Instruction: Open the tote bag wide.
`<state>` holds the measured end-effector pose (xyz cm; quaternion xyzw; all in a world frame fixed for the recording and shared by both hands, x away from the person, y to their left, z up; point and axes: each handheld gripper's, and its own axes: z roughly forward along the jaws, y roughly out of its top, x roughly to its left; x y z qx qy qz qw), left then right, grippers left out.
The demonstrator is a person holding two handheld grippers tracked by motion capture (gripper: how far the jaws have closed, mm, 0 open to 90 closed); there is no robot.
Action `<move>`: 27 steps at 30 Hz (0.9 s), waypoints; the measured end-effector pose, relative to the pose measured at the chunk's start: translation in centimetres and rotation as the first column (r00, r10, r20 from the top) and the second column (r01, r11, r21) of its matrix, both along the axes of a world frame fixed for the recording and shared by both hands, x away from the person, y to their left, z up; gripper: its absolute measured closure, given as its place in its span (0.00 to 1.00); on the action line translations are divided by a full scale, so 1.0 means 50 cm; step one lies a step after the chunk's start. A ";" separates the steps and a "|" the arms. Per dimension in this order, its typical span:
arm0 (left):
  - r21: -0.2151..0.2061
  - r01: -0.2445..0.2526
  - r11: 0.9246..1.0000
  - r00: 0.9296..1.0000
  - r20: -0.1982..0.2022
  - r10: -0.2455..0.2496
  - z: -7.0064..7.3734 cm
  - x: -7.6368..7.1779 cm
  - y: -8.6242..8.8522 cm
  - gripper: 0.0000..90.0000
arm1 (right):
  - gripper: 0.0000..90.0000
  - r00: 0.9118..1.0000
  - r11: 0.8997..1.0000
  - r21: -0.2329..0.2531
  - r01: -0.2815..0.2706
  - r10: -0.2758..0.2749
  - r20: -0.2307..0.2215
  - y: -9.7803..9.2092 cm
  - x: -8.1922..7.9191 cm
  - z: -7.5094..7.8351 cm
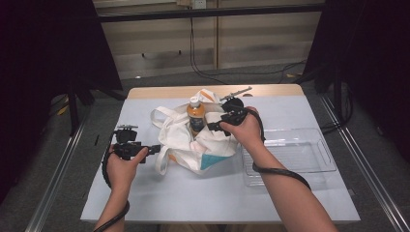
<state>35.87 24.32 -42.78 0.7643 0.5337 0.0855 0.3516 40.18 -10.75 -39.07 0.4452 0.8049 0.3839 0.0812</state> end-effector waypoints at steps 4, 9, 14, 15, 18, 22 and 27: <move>0.004 0.004 1.000 1.000 0.015 -0.004 -0.001 -0.009 0.008 0.12 | 0.31 1.000 1.000 -0.015 -0.005 0.005 0.007 0.008 0.004 0.002; -0.008 -0.003 1.000 1.000 0.025 0.004 0.002 -0.010 0.008 0.10 | 0.30 1.000 1.000 -0.016 -0.005 0.005 0.012 0.019 0.004 0.007; -0.019 -0.001 1.000 0.999 0.038 0.001 0.007 -0.010 0.008 0.08 | 0.29 1.000 1.000 -0.029 -0.009 0.009 0.021 0.028 0.003 0.015; -0.015 0.004 1.000 0.999 0.036 -0.004 0.008 -0.009 0.006 0.08 | 0.29 1.000 0.999 -0.031 -0.009 0.010 0.025 0.032 0.005 0.018; -0.022 0.011 1.000 0.999 0.046 -0.010 0.015 -0.009 0.002 0.07 | 0.28 0.999 0.999 -0.034 -0.008 0.009 0.031 0.039 0.006 0.020; -0.035 0.023 0.999 0.998 0.057 -0.021 0.027 -0.012 -0.003 0.06 | 0.28 0.999 0.999 -0.045 -0.012 0.014 0.036 0.053 0.011 0.025; -0.044 0.034 0.998 0.998 0.057 -0.031 0.029 -0.012 -0.006 0.06 | 0.27 0.999 0.999 -0.048 -0.018 0.020 0.036 0.071 0.018 0.025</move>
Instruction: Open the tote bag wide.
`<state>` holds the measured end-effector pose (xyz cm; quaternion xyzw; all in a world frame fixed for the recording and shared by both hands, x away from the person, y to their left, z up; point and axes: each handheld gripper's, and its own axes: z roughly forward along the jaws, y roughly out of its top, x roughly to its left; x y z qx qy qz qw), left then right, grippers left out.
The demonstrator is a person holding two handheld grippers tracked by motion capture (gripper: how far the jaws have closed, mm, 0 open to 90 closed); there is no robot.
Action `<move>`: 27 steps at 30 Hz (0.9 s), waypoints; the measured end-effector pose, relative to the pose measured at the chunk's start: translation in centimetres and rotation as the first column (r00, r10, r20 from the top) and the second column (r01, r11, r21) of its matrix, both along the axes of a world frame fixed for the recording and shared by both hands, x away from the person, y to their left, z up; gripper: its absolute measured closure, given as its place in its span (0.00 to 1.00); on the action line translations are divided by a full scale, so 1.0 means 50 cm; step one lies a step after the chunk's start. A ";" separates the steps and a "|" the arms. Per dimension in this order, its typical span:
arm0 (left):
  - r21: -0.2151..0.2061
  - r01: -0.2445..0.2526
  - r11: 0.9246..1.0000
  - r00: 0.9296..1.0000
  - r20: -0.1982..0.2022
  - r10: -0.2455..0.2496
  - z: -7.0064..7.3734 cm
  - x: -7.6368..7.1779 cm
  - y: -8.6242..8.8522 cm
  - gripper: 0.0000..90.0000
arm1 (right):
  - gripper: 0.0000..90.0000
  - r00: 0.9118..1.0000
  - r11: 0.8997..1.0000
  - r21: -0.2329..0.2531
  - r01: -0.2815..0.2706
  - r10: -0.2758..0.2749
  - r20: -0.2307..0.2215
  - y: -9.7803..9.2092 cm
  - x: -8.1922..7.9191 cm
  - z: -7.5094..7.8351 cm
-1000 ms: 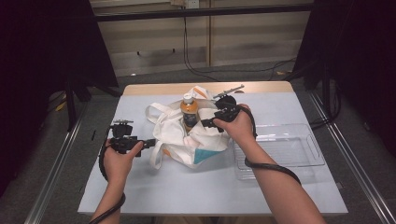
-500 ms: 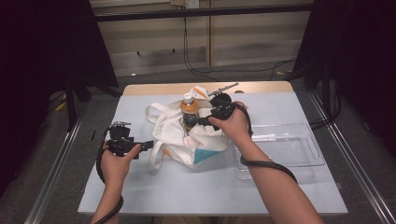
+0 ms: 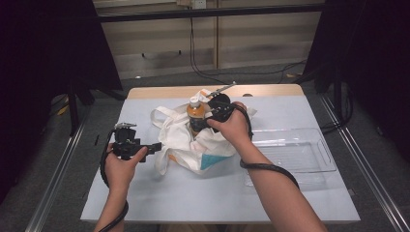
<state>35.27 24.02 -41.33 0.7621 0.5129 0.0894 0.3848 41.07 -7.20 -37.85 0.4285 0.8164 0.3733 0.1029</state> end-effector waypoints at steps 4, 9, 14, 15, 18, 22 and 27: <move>0.009 0.009 1.000 1.000 0.010 -0.009 0.004 0.003 -0.003 0.06 | 0.26 1.000 1.000 -0.001 0.001 -0.001 0.006 0.009 0.006 -0.003; -0.003 0.007 1.000 1.000 0.011 -0.007 0.005 0.007 0.000 0.06 | 0.26 1.000 1.000 0.005 0.003 -0.003 0.014 0.020 0.020 -0.006; -0.007 0.009 1.000 1.000 0.012 -0.009 0.004 0.008 -0.004 0.06 | 0.26 1.000 1.000 0.007 0.010 -0.010 0.010 0.025 0.031 -0.009; 0.008 0.016 1.000 1.000 0.013 -0.016 0.004 0.009 -0.003 0.06 | 0.26 1.000 1.000 0.005 0.010 -0.010 0.004 0.027 0.033 -0.009; -0.006 0.017 1.000 1.000 0.008 -0.017 0.004 0.011 -0.006 0.06 | 0.26 1.000 1.000 0.007 0.004 -0.004 0.005 0.033 0.044 -0.010; -0.005 0.019 1.000 1.000 0.006 -0.019 0.003 0.013 -0.006 0.06 | 0.26 1.000 1.000 0.007 0.007 -0.007 0.005 0.036 0.053 -0.013; -0.002 0.029 1.000 1.000 0.003 -0.029 0.001 0.015 -0.011 0.06 | 0.26 1.000 1.000 0.014 0.009 -0.009 -0.008 0.041 0.065 -0.019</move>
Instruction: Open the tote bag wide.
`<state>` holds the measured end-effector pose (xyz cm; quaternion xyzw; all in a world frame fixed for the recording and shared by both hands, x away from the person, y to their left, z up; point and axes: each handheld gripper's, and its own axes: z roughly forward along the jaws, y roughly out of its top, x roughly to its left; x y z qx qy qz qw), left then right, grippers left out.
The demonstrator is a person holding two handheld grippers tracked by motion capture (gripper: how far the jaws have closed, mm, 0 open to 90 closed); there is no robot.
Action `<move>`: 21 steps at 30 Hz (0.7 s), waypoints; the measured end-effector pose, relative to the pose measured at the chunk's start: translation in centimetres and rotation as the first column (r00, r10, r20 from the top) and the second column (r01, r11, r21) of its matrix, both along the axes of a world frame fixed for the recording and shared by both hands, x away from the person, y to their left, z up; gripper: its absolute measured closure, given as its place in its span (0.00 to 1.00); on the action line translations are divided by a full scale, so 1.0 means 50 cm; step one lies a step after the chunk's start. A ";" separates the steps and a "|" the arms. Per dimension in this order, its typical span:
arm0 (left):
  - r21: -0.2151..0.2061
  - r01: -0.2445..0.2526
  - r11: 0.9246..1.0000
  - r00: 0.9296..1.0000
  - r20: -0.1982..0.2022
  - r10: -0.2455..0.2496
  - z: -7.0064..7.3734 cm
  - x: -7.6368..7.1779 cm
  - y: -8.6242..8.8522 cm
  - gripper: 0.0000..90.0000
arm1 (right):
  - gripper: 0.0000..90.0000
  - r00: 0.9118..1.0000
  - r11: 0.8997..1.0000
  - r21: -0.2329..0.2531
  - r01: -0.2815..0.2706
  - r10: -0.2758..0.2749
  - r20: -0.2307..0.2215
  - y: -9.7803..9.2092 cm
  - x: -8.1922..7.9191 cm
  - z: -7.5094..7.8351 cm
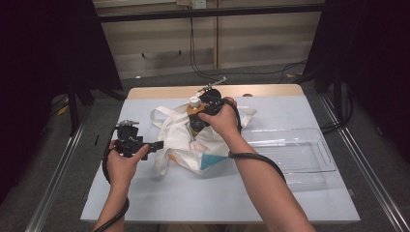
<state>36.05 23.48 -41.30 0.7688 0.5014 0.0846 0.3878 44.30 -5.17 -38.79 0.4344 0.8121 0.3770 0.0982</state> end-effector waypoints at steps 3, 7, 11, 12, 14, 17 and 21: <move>-0.002 0.011 1.000 1.000 -0.009 -0.012 -0.004 0.002 -0.005 0.06 | 0.26 1.000 1.000 -0.003 -0.003 0.003 0.006 0.006 0.010 -0.005; -0.006 -0.002 1.000 1.000 -0.002 0.002 -0.003 0.002 -0.003 0.06 | 0.28 1.000 1.000 -0.005 0.000 0.000 0.000 0.011 0.017 -0.007; -0.007 -0.001 1.000 1.000 -0.001 0.001 -0.001 0.003 0.000 0.06 | 0.29 1.000 1.000 -0.008 -0.005 0.005 0.003 0.012 0.024 -0.009; -0.004 0.007 1.000 1.000 -0.003 -0.007 -0.001 0.003 0.002 0.06 | 0.28 1.000 1.000 -0.009 -0.003 0.003 0.002 0.014 0.026 -0.009; -0.004 0.002 1.000 1.000 0.000 -0.002 -0.001 0.003 0.003 0.06 | 0.31 1.000 1.000 -0.009 -0.005 0.005 0.000 0.017 0.027 -0.010; -0.006 0.003 1.000 1.000 0.000 -0.003 -0.001 0.003 0.002 0.06 | 0.33 1.000 1.000 -0.020 0.000 0.000 0.003 0.023 0.028 -0.009; -0.012 0.011 1.000 1.000 0.002 -0.011 0.001 0.002 0.000 0.06 | 0.33 1.000 1.000 -0.015 -0.003 0.003 0.006 0.023 0.030 -0.011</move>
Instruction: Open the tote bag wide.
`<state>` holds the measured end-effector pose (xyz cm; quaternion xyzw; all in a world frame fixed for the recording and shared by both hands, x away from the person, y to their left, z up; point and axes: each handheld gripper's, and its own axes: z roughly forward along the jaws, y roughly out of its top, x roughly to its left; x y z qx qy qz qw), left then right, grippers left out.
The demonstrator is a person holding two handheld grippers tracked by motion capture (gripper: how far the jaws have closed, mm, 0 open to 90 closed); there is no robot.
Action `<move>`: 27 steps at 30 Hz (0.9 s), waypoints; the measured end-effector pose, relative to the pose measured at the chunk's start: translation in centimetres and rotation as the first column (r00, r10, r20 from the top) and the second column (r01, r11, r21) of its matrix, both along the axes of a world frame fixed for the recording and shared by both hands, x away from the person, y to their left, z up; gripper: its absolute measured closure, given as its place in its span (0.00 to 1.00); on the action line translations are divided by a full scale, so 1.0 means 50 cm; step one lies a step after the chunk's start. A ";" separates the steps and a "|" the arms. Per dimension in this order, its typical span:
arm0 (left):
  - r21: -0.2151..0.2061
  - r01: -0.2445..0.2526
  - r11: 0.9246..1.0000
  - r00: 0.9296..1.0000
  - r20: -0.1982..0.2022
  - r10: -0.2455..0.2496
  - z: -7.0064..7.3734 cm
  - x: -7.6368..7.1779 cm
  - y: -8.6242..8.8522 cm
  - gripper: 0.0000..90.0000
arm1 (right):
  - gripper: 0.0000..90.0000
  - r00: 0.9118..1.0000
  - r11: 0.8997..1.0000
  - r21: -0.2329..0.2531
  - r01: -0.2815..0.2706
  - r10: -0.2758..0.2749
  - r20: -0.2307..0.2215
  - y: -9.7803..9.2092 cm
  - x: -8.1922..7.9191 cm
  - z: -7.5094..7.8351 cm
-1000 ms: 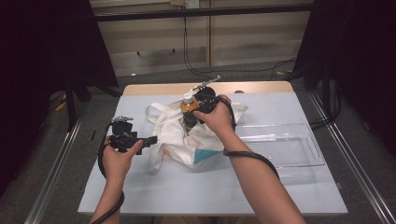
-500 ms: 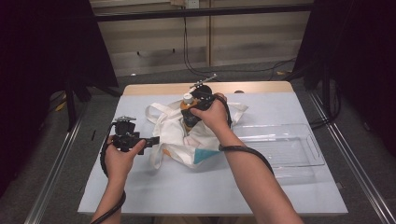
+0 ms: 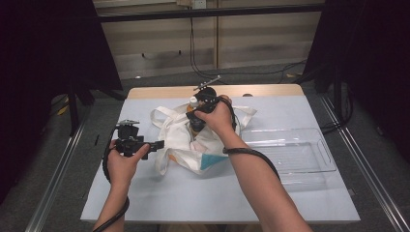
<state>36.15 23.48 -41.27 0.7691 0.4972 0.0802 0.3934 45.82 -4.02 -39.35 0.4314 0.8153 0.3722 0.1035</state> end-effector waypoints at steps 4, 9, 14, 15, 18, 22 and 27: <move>0.003 0.001 1.000 1.000 -0.002 -0.001 -0.001 0.000 0.000 0.06 | 0.34 1.000 1.000 -0.011 0.001 -0.001 0.000 0.001 -0.003 0.002; 0.008 0.000 1.000 1.000 0.003 0.000 0.000 -0.001 0.000 0.06 | 0.34 1.000 1.000 -0.016 0.007 -0.007 -0.016 0.000 -0.006 0.006; 0.011 0.007 1.000 1.000 0.003 -0.007 0.000 0.000 -0.001 0.06 | 0.34 0.999 0.999 -0.032 -0.001 -0.001 -0.054 -0.009 -0.007 0.018; 0.010 0.006 1.000 1.000 0.002 -0.006 0.000 -0.001 -0.002 0.06 | 0.34 0.998 0.999 -0.033 0.004 -0.006 -0.062 -0.010 -0.007 0.020; 0.009 0.007 1.000 1.000 0.004 -0.007 0.000 -0.001 -0.002 0.06 | 0.34 0.997 1.000 -0.030 0.008 -0.010 -0.075 -0.013 -0.007 0.024; 0.005 0.005 1.000 1.000 0.007 -0.005 0.002 0.000 -0.002 0.06 | 0.34 0.996 0.999 -0.031 0.007 -0.010 -0.090 -0.019 -0.005 0.040; -0.011 0.002 1.000 1.000 0.003 -0.002 -0.001 0.000 -0.006 0.06 | 0.34 0.995 1.000 -0.030 -0.001 -0.003 -0.104 -0.024 -0.003 0.058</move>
